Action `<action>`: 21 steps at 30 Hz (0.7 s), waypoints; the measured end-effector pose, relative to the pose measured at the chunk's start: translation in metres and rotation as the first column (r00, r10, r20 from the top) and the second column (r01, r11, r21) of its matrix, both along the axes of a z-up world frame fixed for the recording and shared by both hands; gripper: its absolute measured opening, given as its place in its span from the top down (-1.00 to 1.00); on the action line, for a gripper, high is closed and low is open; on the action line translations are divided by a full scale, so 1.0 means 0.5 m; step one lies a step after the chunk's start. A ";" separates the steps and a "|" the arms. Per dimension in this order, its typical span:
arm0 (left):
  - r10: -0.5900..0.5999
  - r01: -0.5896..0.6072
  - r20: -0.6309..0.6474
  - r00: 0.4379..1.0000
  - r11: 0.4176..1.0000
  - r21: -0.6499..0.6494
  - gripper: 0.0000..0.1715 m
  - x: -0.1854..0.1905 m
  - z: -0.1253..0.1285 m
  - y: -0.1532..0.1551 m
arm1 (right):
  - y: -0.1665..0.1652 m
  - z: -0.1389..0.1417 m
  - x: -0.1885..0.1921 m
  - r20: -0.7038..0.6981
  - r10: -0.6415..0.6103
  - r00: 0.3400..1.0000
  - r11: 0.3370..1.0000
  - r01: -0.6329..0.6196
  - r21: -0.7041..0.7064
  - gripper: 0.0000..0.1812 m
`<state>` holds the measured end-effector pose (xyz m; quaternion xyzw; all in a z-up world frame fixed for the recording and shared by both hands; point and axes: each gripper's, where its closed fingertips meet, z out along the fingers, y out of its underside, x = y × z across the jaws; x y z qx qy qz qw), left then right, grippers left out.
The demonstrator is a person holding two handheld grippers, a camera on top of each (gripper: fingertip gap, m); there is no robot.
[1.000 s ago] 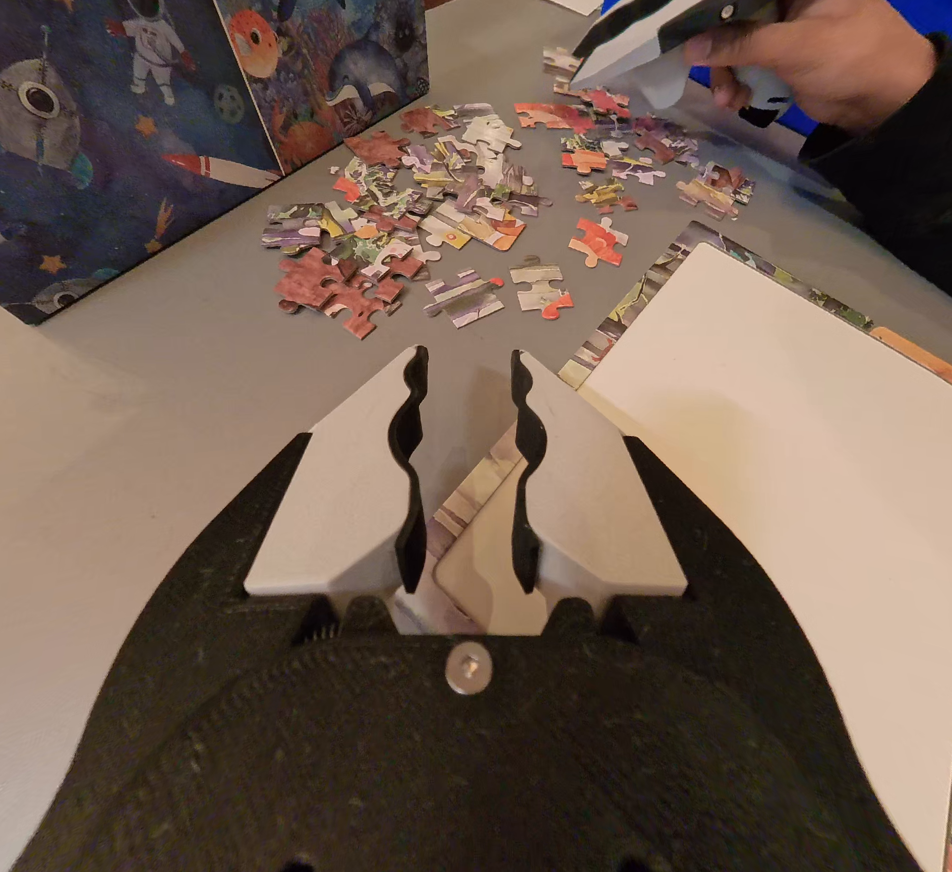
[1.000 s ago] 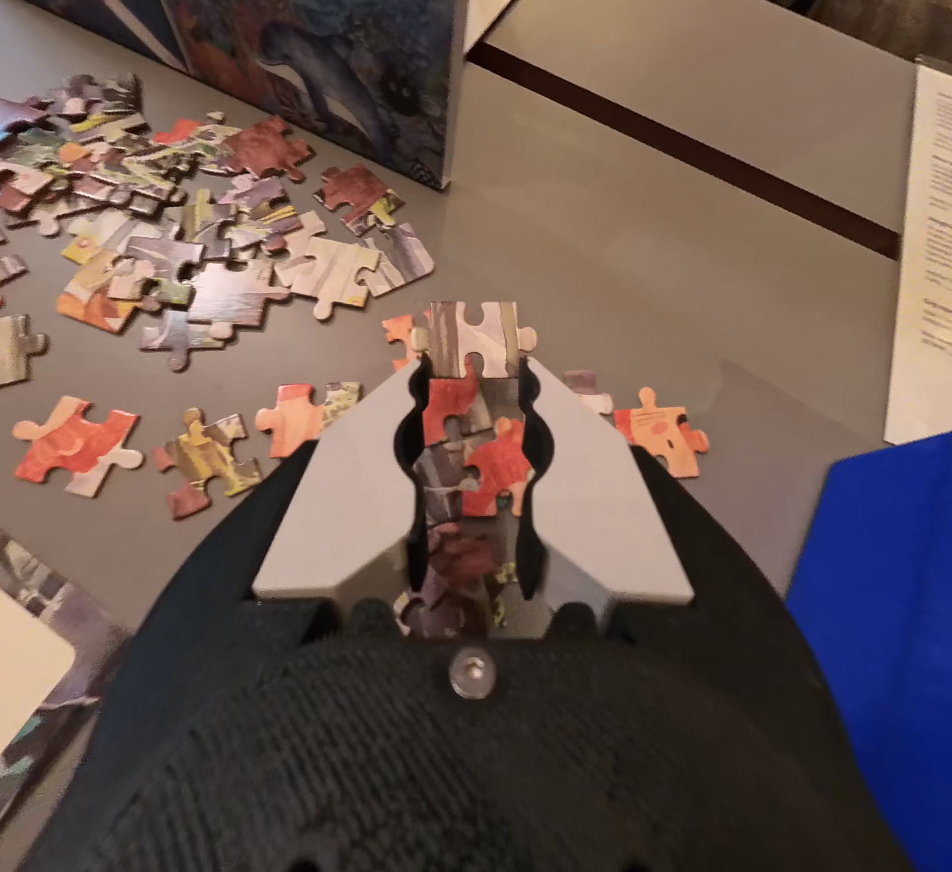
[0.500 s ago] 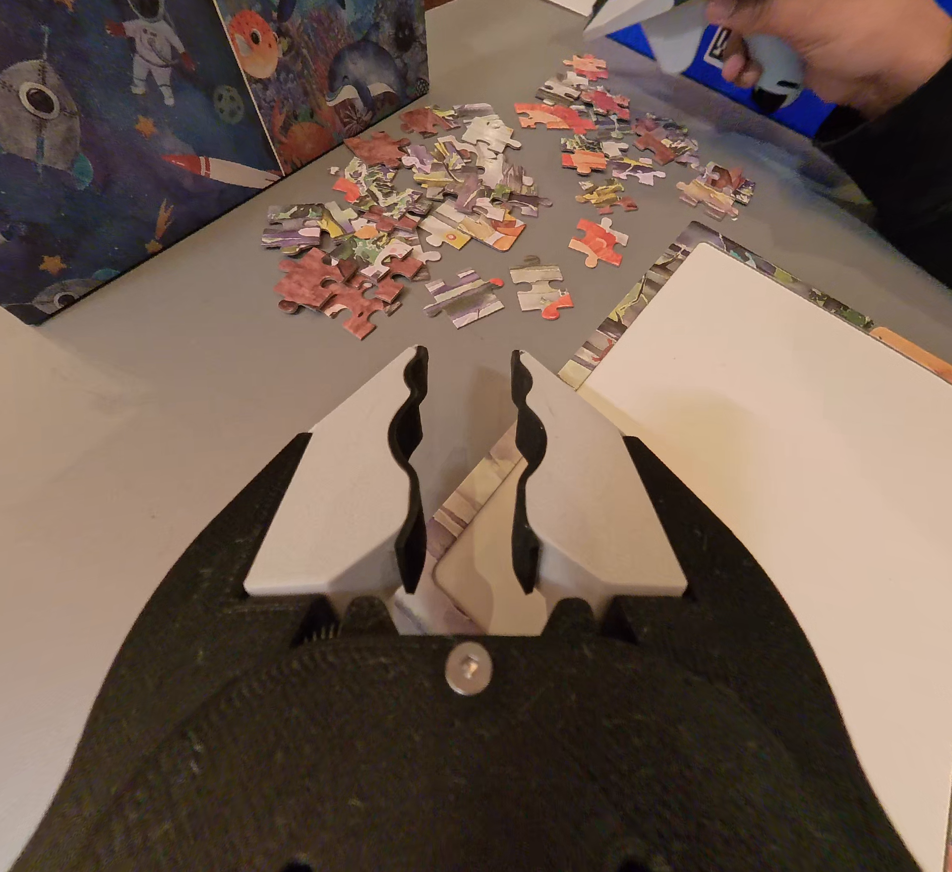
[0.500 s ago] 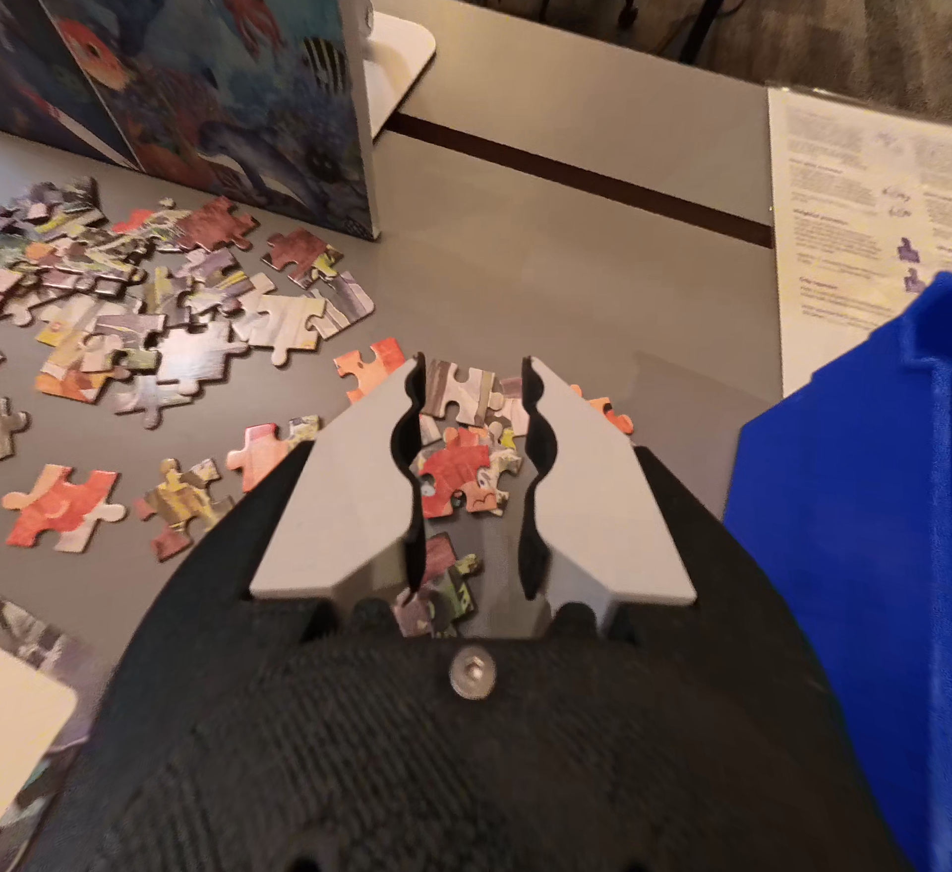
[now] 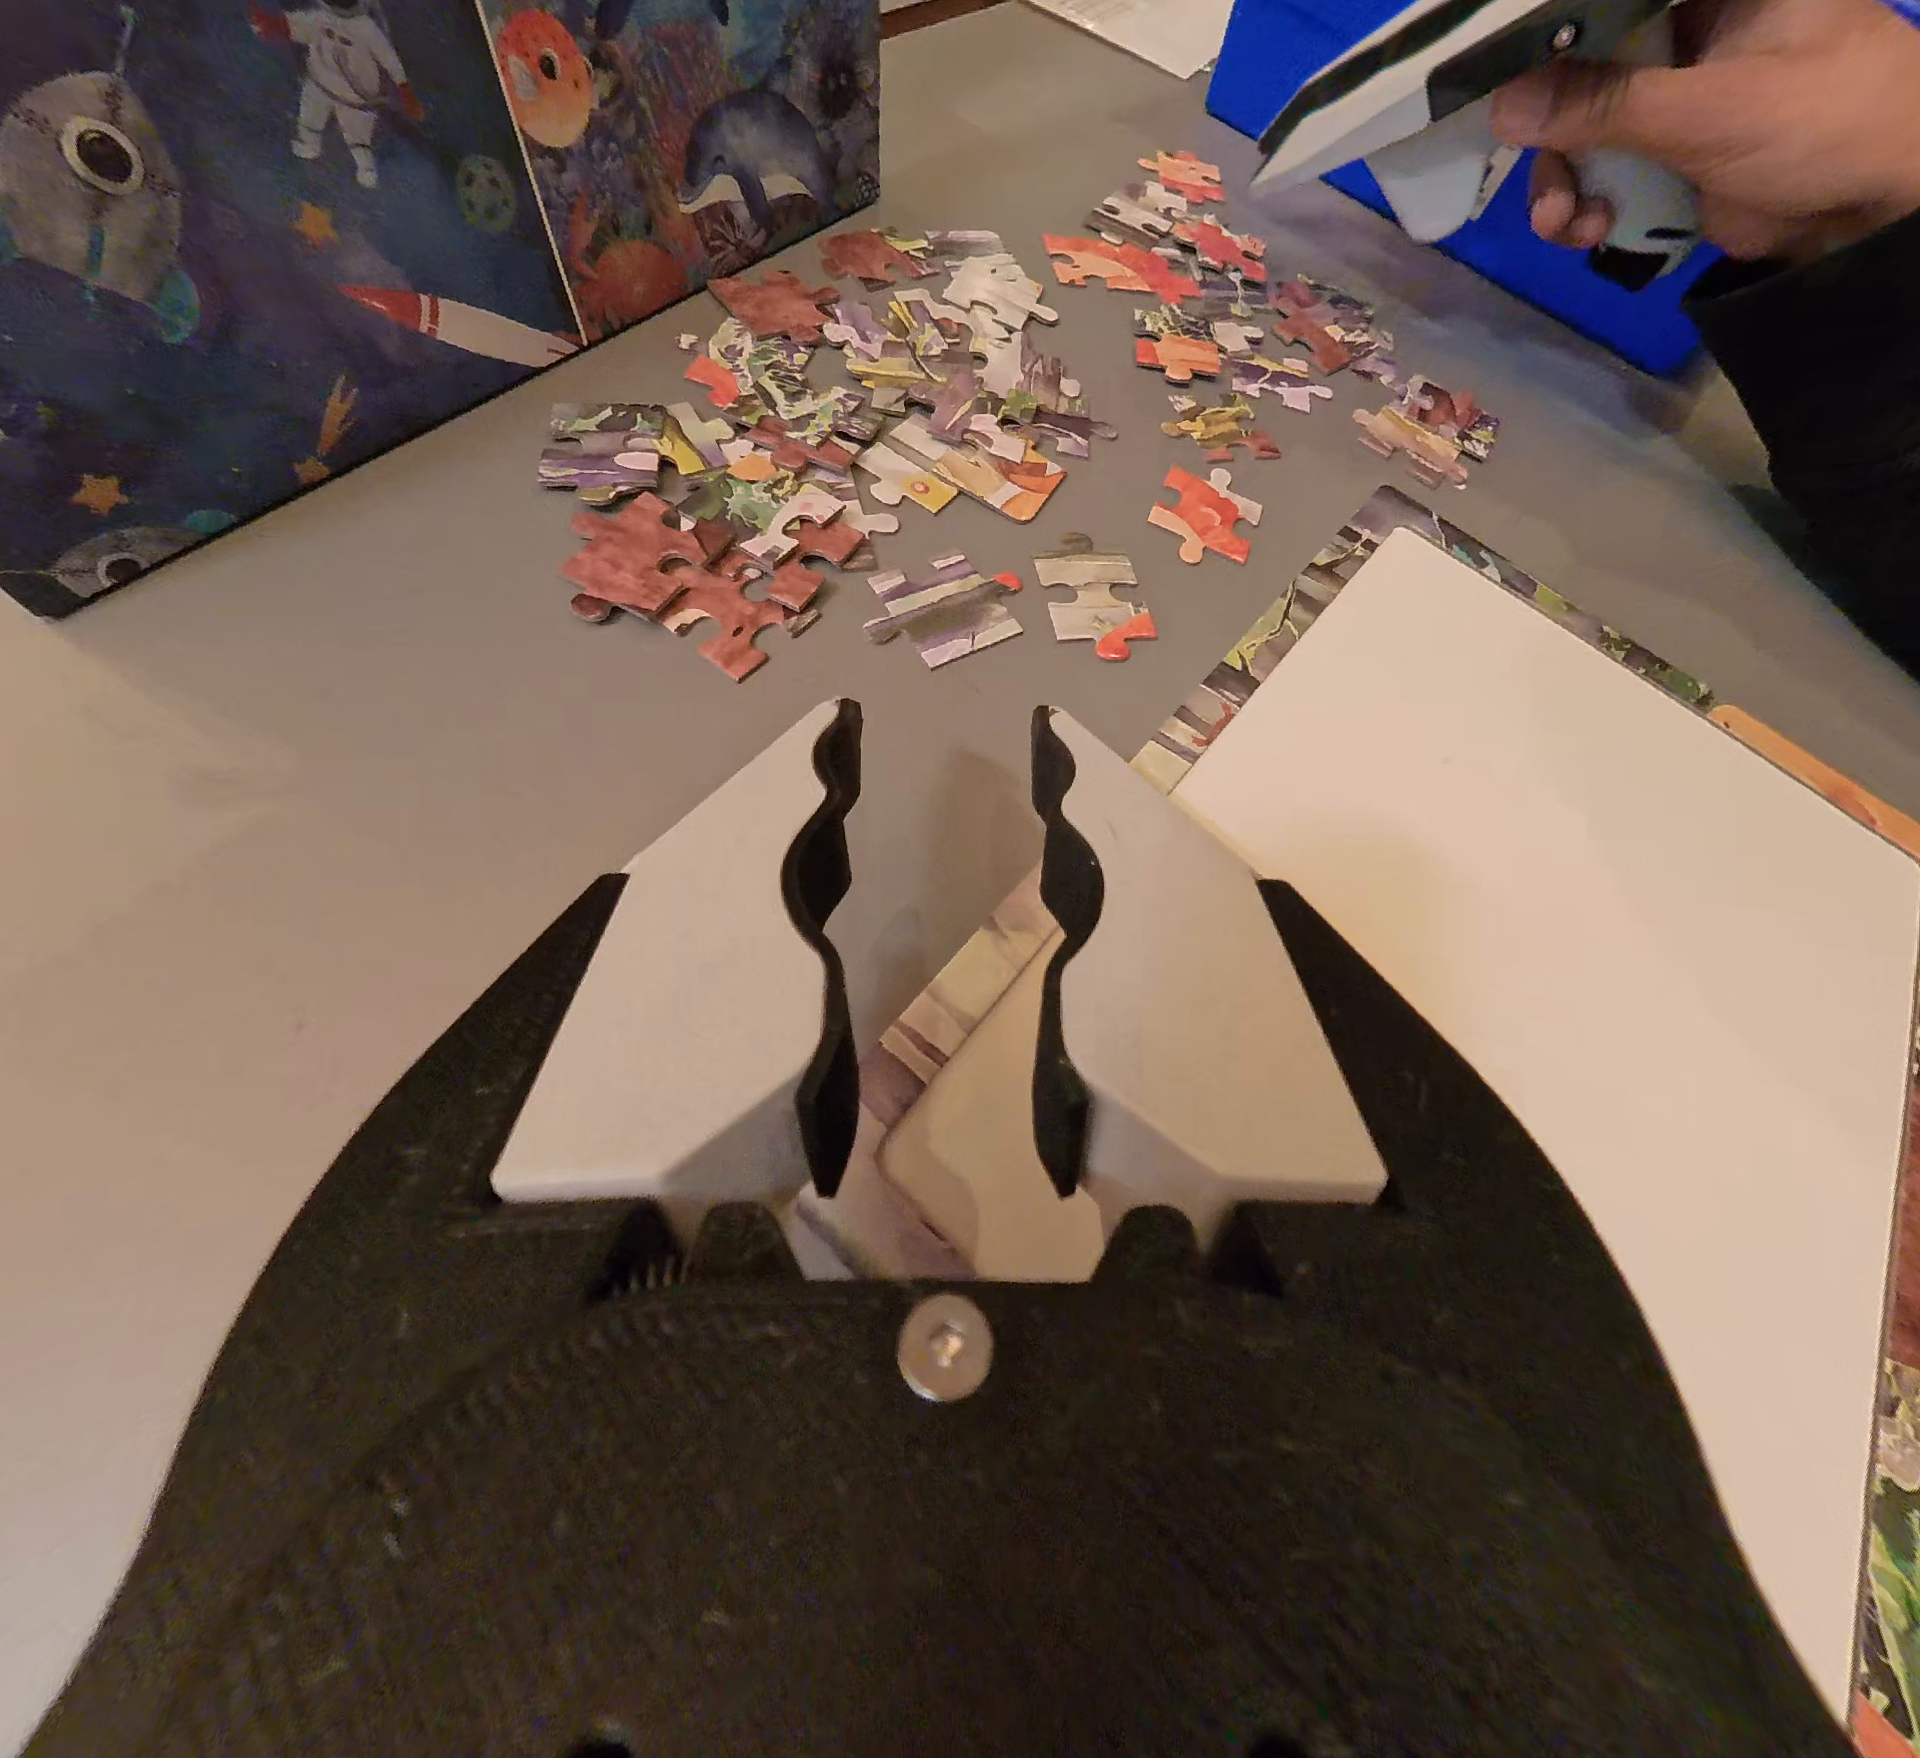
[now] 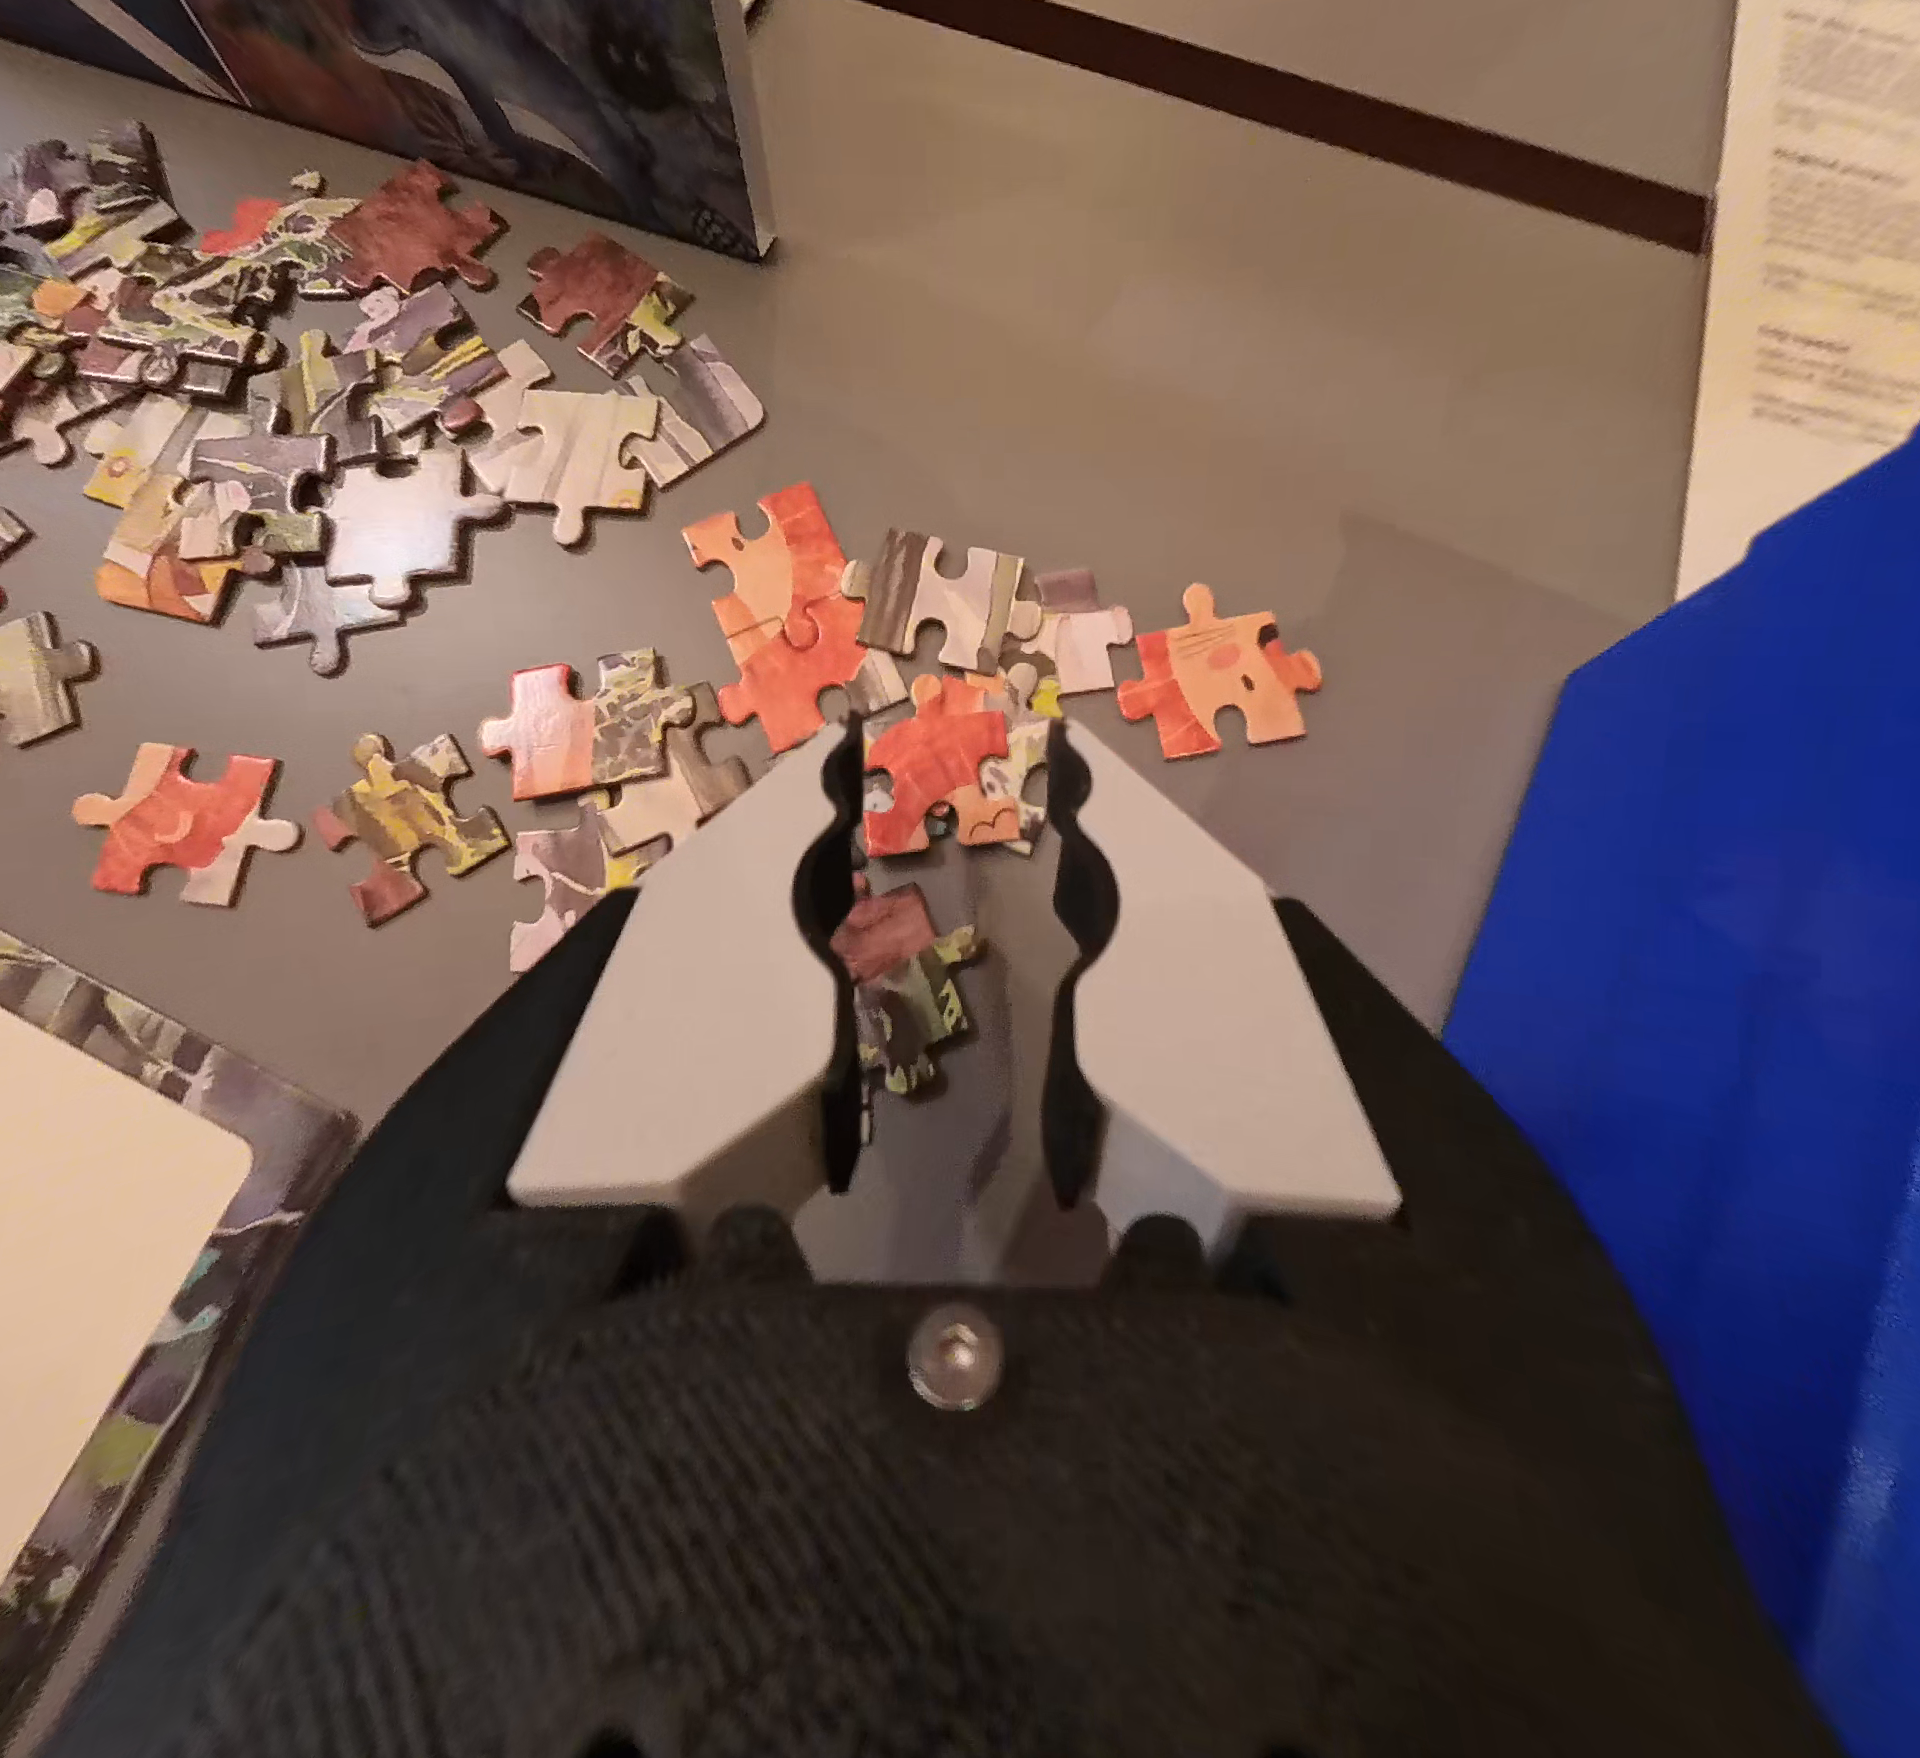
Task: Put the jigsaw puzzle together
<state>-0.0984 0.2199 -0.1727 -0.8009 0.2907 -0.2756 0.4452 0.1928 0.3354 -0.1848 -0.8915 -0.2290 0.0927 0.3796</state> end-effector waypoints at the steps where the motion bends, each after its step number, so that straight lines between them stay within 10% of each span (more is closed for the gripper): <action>1: 0.000 0.000 0.003 1.000 1.000 0.000 0.63 0.000 0.000 0.000 | -0.001 -0.001 0.001 -0.012 -0.001 1.000 1.000 0.001 -0.006 0.63; 14: -0.006 0.007 -0.003 1.000 1.000 0.003 0.63 0.002 0.000 -0.002 | -0.008 -0.049 -0.008 -0.020 0.049 0.999 0.995 -0.051 -0.084 0.54; 21: -0.012 0.013 -0.021 1.000 1.000 0.010 0.63 0.004 -0.002 -0.004 | -0.011 -0.053 -0.009 0.016 0.073 0.997 0.994 -0.071 -0.080 0.81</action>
